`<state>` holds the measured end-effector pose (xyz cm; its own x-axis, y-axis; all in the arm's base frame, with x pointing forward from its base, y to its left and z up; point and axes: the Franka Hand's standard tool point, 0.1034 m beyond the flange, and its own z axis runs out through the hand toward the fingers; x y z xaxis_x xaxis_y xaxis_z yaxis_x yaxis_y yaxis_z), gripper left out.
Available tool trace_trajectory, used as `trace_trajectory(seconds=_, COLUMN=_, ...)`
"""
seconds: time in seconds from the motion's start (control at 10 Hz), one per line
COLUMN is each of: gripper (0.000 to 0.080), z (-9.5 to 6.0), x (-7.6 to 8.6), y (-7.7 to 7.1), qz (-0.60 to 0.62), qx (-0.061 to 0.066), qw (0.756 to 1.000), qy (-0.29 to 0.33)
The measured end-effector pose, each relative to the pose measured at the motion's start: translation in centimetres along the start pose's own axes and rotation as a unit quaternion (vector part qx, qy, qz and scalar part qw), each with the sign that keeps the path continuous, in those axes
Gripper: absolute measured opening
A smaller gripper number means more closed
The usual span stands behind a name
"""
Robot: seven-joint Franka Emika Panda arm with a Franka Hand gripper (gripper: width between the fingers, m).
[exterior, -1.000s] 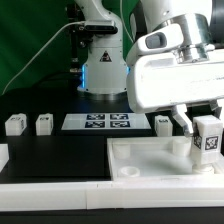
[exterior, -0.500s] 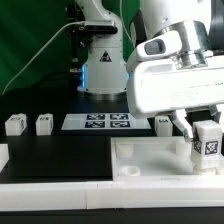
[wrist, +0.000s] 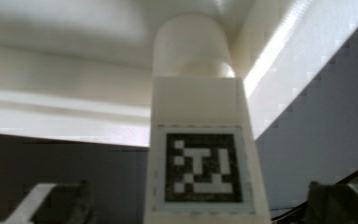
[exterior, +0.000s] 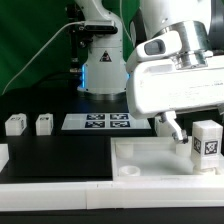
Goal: Assemble one leg
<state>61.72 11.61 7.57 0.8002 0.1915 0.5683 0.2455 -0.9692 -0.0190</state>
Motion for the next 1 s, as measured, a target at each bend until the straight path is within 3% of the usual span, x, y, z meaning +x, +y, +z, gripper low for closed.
trace_trajectory(seconds=0.3, gripper=0.0647, z=0.0, x=0.0, y=0.1, qz=0.0, qx=0.0, qw=1.0, qy=0.0)
trace_trajectory(seconds=0.8, gripper=0.0649, z=-2.0, x=2.0, y=0.3, qz=-0.004, qx=-0.002, qw=1.0, qy=0.005)
trace_trajectory(seconds=1.0, gripper=0.0649, z=-1.6, x=1.3, y=-0.2, qz=-0.005, qx=0.008, qw=0.999, qy=-0.032)
